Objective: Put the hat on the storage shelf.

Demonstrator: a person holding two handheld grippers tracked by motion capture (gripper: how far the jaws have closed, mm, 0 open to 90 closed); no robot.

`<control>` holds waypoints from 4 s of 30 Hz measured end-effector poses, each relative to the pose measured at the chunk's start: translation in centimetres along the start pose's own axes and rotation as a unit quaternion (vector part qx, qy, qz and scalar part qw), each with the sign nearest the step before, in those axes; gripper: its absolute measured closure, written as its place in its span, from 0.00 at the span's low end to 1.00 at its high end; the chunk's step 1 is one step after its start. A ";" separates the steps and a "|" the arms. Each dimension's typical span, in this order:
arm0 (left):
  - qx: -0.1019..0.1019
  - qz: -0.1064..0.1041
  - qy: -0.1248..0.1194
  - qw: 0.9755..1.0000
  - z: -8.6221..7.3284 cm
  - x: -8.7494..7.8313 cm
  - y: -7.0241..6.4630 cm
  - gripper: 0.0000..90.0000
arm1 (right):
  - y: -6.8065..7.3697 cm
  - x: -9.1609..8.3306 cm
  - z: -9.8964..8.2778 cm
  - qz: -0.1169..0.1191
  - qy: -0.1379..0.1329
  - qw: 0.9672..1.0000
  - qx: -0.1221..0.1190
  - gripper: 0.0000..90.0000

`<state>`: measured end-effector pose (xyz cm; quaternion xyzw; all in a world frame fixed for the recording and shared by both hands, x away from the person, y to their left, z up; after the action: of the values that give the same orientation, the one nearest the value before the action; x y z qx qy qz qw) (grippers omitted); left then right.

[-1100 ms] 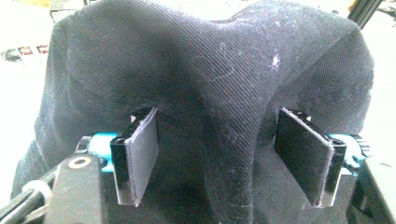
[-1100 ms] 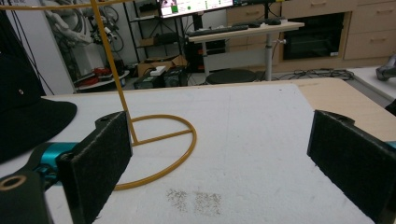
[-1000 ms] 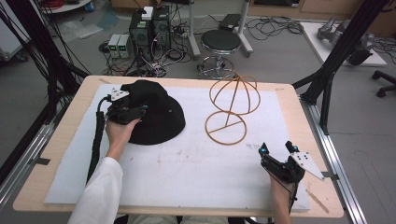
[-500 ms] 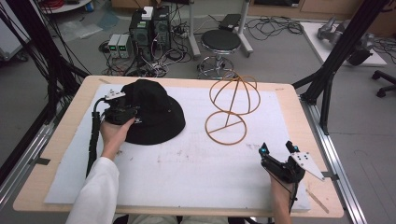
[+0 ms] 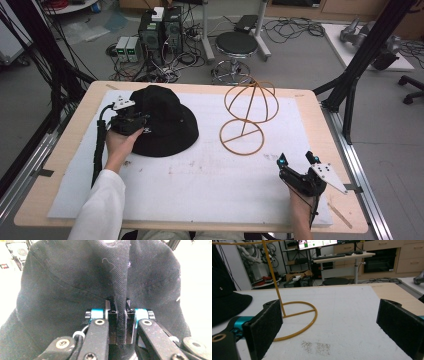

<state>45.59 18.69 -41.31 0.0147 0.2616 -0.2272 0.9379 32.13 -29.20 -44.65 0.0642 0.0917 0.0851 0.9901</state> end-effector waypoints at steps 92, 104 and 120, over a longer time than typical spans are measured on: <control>0.070 -0.179 -0.284 0.939 17.1 -5.7 -18.7 0.96 | 0.8 -0.1 0.4 0.022 -0.012 1.000 -0.019 0.06; 0.053 -0.196 -0.246 0.948 18.5 -0.4 -21.7 0.96 | 1.3 0.1 0.6 0.023 -0.016 0.999 -0.030 0.06; 0.051 -0.216 -0.217 0.951 18.8 1.6 -24.8 0.95 | 1.4 0.0 0.7 0.028 -0.018 0.999 -0.036 0.06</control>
<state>45.20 -6.95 -23.63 -0.0441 0.0368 -0.4348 0.8987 32.08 -27.90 -43.75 0.0323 0.0690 0.1148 0.9905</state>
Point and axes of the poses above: each handheld gripper's, and its own axes: x roughly forward along the jaws, z roughly out of its top, y roughly to its left, the point moved 7 cm from there along x, roughly forward along the jaws, and after that the axes turned 3 degrees about y, right-handed, at the moved point
